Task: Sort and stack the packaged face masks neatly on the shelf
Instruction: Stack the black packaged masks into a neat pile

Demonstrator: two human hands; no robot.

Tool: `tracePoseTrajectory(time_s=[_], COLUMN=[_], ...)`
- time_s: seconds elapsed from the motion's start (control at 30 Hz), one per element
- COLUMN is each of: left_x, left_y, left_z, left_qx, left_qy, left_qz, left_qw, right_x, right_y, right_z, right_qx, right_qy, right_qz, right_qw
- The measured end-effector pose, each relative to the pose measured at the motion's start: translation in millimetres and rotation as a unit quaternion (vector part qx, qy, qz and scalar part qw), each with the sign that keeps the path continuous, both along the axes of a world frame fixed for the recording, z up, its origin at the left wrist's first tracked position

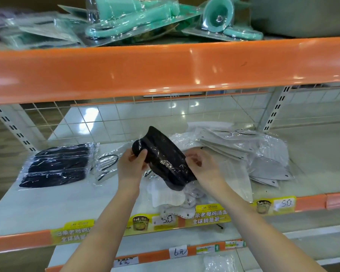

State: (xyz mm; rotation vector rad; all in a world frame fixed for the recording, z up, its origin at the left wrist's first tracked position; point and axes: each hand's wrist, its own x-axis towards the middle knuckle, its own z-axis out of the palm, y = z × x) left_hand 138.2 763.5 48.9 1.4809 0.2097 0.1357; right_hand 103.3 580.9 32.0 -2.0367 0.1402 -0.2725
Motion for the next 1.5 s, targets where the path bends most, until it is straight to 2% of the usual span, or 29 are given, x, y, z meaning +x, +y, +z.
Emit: tracePoseTrajectory(time_s=[0.17, 0.33, 0.43, 0.5, 0.6, 0.7, 0.83, 0.93, 1.03, 1.17, 1.3, 1.33, 1.43, 1.5], left_x=[0.9, 13.7, 21.7, 28.7, 41.5, 49.3, 52.8, 53.6, 55.4, 54.9, 44.7, 45.4, 52.0, 58.4], left_y=[24.7, 58.4, 84.6, 103.2, 132.1, 160.8, 190.4, 209.0, 227.4, 246.9, 263.6, 268.0, 279.9, 288.8], left_z=[-0.9, 3.2, 7.4, 8.2, 4.4, 1.2, 3.0, 4.9, 3.3, 10.9, 32.8, 33.9, 34.0, 28.7], left_qx=[-0.025, -0.010, -0.011, 0.000, 0.042, 0.058, 0.091, 0.103, 0.162, 0.345, 0.391, 0.431, 0.601, 0.630], left_qy=[0.001, 0.005, 0.012, 0.031, 0.066, 0.099, 0.108, 0.134, 0.153, 0.049, -0.020, -0.033, -0.107, -0.242], left_qz=[0.009, 0.025, 0.004, -0.018, -0.055, -0.136, -0.240, -0.270, -0.298, -0.299, -0.347, -0.333, -0.195, -0.094], left_qw=[1.000, 1.000, 1.000, 0.999, 0.995, 0.984, 0.960, 0.948, 0.928, 0.888, 0.852, 0.838, 0.768, 0.732], right_x=[7.7, 10.7, 8.0, 9.8, 17.5, 27.8, 43.9, 52.3, 57.4, 63.3, 72.0, 75.4, 85.1, 90.1], right_y=[18.4, 50.8, 77.2, 91.7, 110.5, 131.7, 161.6, 188.2, 208.2, 233.4, 253.5, 257.3, 271.3, 282.8], right_z=[4.3, 18.1, 25.9, 29.3, 29.3, 28.4, 15.9, 8.3, 2.7, 4.5, 11.5, 12.8, 19.2, 21.4], right_qx=[-0.061, -0.082, -0.098, -0.196, -0.361, -0.457, -0.480, -0.460, -0.456, -0.494, -0.486, -0.476, -0.475, -0.474], right_qy=[0.030, 0.041, 0.052, -0.001, -0.073, -0.142, -0.218, -0.250, -0.254, -0.225, -0.267, -0.276, -0.297, -0.329], right_qz=[0.005, 0.060, 0.125, 0.162, 0.209, 0.241, 0.256, 0.255, 0.248, 0.211, 0.173, 0.167, 0.120, 0.080], right_qw=[0.998, 0.994, 0.986, 0.967, 0.906, 0.844, 0.811, 0.813, 0.816, 0.813, 0.814, 0.818, 0.820, 0.813])
